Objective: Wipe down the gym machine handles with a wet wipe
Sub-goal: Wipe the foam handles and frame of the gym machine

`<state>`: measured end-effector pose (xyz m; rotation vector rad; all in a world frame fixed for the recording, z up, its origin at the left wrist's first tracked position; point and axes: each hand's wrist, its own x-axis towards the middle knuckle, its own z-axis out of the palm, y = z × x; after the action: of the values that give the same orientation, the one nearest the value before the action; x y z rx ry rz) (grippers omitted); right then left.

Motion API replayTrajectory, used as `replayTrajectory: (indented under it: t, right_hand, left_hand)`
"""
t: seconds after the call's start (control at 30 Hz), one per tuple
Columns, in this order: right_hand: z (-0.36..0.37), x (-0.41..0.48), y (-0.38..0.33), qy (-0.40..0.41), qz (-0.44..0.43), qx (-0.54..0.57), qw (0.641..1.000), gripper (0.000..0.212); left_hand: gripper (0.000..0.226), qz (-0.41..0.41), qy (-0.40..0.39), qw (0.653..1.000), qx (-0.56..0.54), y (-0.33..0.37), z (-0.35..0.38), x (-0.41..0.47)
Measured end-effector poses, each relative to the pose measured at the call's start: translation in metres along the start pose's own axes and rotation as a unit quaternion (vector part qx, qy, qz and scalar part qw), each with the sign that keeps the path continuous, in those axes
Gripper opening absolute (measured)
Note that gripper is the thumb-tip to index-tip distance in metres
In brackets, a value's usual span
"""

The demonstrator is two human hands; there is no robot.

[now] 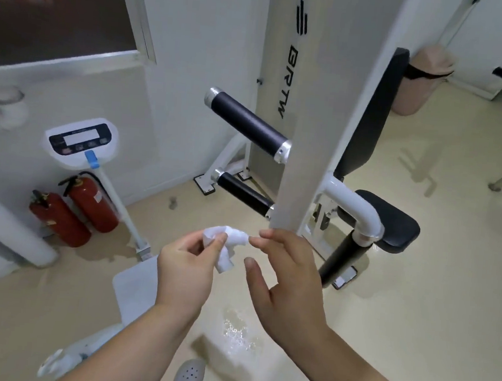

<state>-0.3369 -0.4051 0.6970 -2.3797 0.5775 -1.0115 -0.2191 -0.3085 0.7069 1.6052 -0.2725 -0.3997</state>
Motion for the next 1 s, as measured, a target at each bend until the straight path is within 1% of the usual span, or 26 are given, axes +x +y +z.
replayTrajectory:
  t: [0.1, 0.23, 0.37, 0.43, 0.47, 0.5, 0.53, 0.57, 0.6, 0.63, 0.67, 0.7, 0.73, 0.8, 0.83, 0.93, 1.0]
  right_hand:
    - [0.014, 0.005, -0.003, 0.032, 0.047, -0.03, 0.998, 0.029]
    - [0.03, 0.01, -0.007, 0.09, 0.093, -0.115, 0.985, 0.037]
    - [0.039, 0.015, -0.015, 0.136, 0.104, -0.222, 0.96, 0.044]
    - [0.043, 0.015, -0.02, 0.143, 0.112, -0.261, 0.948, 0.047]
    - [0.045, 0.015, -0.022, 0.144, 0.12, -0.272, 0.944, 0.048]
    - [0.046, 0.015, -0.023, 0.144, 0.13, -0.279, 0.94, 0.05]
    - [0.047, 0.014, -0.024, 0.144, 0.14, -0.282, 0.938, 0.05]
    - [0.048, 0.014, -0.026, 0.144, 0.148, -0.284, 0.936, 0.051]
    - [0.048, 0.013, -0.026, 0.145, 0.154, -0.285, 0.935, 0.05]
    - [0.048, 0.014, -0.028, 0.146, 0.159, -0.287, 0.933, 0.05]
    - [0.049, 0.014, -0.028, 0.147, 0.163, -0.289, 0.932, 0.05]
    - [0.049, 0.015, -0.029, 0.147, 0.167, -0.292, 0.93, 0.05]
    - [0.049, 0.016, -0.029, 0.148, 0.169, -0.295, 0.929, 0.05]
    - [0.051, 0.018, -0.029, 0.146, 0.173, -0.3, 0.927, 0.05]
    - [0.052, 0.019, -0.029, 0.145, 0.175, -0.304, 0.925, 0.05]
    - [0.056, 0.02, -0.026, 0.141, 0.178, -0.318, 0.92, 0.053]
    - [0.058, 0.02, -0.026, 0.141, 0.178, -0.326, 0.918, 0.055]
  left_hand:
    - [0.029, 0.017, -0.027, 1.0, 0.0, 0.015, -0.014, 0.027]
    - [0.021, 0.048, -0.058, 0.997, -0.001, 0.025, -0.026, 0.071]
    - [0.022, 0.117, -0.072, 0.99, -0.029, 0.036, -0.024, 0.106]
    - [0.016, 0.177, -0.097, 0.979, -0.031, 0.041, -0.019, 0.116]
    - [0.015, 0.227, -0.118, 0.967, -0.003, 0.04, -0.014, 0.123]
    - [0.017, 0.294, -0.149, 0.943, 0.051, 0.036, -0.007, 0.13]
    - [0.019, 0.368, -0.197, 0.898, 0.136, 0.028, 0.002, 0.138]
    - [0.023, 0.428, -0.247, 0.836, 0.239, 0.021, 0.011, 0.144]
    - [0.032, 0.469, -0.284, 0.769, 0.329, 0.014, 0.02, 0.147]
    - [0.046, 0.49, -0.31, 0.713, 0.395, 0.009, 0.027, 0.147]
    - [0.059, 0.49, -0.333, 0.68, 0.432, 0.006, 0.03, 0.146]
    - [0.067, 0.485, -0.346, 0.669, 0.445, 0.003, 0.032, 0.143]
    - [0.068, 0.485, -0.35, 0.672, 0.437, 0.001, 0.031, 0.141]
    - [0.055, 0.511, -0.339, 0.69, 0.384, -0.004, 0.028, 0.144]
    - [0.048, 0.526, -0.334, 0.692, 0.364, -0.005, 0.027, 0.149]
    - [0.035, 0.542, -0.333, 0.687, 0.351, -0.004, 0.028, 0.173]
    - [0.028, 0.533, -0.336, 0.682, 0.372, -0.001, 0.028, 0.186]
